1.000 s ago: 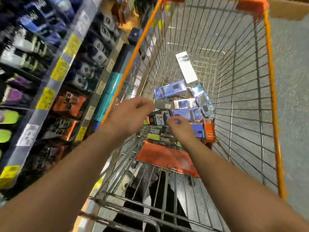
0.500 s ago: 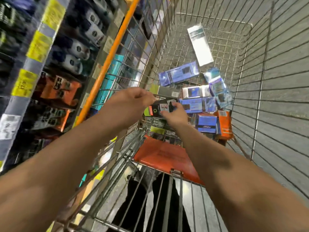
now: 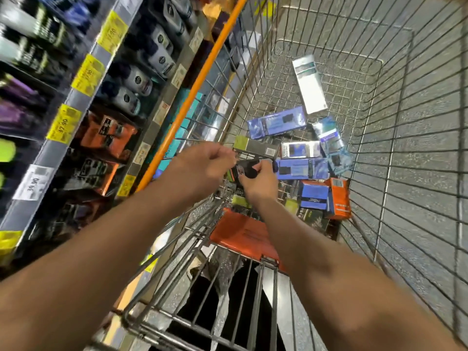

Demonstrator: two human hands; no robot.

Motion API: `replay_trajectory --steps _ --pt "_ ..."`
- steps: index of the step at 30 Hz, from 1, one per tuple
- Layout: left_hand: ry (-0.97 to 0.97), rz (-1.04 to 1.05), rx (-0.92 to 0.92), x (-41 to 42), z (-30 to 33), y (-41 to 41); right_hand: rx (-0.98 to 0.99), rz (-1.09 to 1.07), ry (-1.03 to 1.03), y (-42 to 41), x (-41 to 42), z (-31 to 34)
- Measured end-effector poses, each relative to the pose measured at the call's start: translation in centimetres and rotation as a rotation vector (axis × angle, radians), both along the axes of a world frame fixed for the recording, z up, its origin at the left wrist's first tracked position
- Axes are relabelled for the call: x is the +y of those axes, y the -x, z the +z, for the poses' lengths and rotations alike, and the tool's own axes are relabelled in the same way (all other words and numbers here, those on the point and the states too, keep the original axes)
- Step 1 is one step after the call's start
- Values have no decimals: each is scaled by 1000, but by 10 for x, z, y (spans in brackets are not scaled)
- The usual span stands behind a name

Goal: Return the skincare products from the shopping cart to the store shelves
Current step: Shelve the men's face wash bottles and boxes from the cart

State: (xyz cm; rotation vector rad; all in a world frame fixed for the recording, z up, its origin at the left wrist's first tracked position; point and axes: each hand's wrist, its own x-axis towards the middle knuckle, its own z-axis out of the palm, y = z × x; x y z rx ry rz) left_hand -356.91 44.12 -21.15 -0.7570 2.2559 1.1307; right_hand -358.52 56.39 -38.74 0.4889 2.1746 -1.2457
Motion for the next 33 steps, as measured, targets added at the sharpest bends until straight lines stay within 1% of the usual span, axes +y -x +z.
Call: replay_trajectory --steps 6,10,12,16,19,21,24,27,33 --pt "-79 34 56 -8 27 -12 120 24 7 -11 1 52" --pt "-58 -7 107 -15 52 -20 231 61 18 -16 8 96" --pt "-78 -67 125 -14 66 -23 299 62 37 -19 13 121" --pt "-113 -143 203 -16 98 -28 423 -49 90 -26 15 172" --pt "-156 -157 244 -22 120 -31 495 -187 163 -31 9 210" --pt "-175 -158 281 -27 135 -33 540 -236 196 -33 6 235" --pt "-190 -151 369 -34 159 -35 623 -265 226 -37 2 278" --pt "-201 -178 417 -41 186 -39 694 -283 271 -40 -4 320" --pt "-129 -221 539 -61 240 -53 825 -267 399 -42 -29 394"
